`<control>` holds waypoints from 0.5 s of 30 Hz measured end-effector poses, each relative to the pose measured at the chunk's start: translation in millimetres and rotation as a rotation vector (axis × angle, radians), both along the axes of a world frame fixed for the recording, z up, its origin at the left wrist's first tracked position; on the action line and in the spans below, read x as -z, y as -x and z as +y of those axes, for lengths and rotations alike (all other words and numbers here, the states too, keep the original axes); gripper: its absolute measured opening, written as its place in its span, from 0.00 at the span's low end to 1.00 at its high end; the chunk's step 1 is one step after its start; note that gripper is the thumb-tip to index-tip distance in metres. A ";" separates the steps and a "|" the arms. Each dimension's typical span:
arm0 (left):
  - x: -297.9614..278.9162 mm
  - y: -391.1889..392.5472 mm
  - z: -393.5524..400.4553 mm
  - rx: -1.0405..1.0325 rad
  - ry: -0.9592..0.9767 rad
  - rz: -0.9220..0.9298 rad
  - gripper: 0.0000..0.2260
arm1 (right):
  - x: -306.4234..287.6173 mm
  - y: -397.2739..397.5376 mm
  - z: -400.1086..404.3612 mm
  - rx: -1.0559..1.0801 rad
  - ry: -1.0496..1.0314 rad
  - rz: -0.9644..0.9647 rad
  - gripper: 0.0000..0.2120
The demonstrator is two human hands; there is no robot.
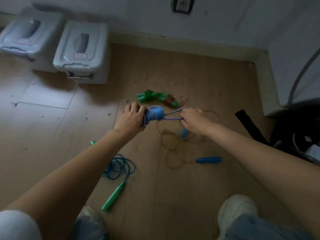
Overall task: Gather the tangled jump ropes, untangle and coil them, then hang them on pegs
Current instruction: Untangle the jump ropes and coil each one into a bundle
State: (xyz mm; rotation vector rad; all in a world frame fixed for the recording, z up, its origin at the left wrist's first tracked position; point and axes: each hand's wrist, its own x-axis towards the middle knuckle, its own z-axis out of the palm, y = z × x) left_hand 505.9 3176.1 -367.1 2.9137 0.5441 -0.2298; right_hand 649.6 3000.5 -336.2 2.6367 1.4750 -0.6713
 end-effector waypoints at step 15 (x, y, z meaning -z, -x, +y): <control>48.8 135.5 8.7 0.197 -0.163 0.570 0.25 | 31.8 105.5 31.6 -0.006 -0.058 0.047 0.11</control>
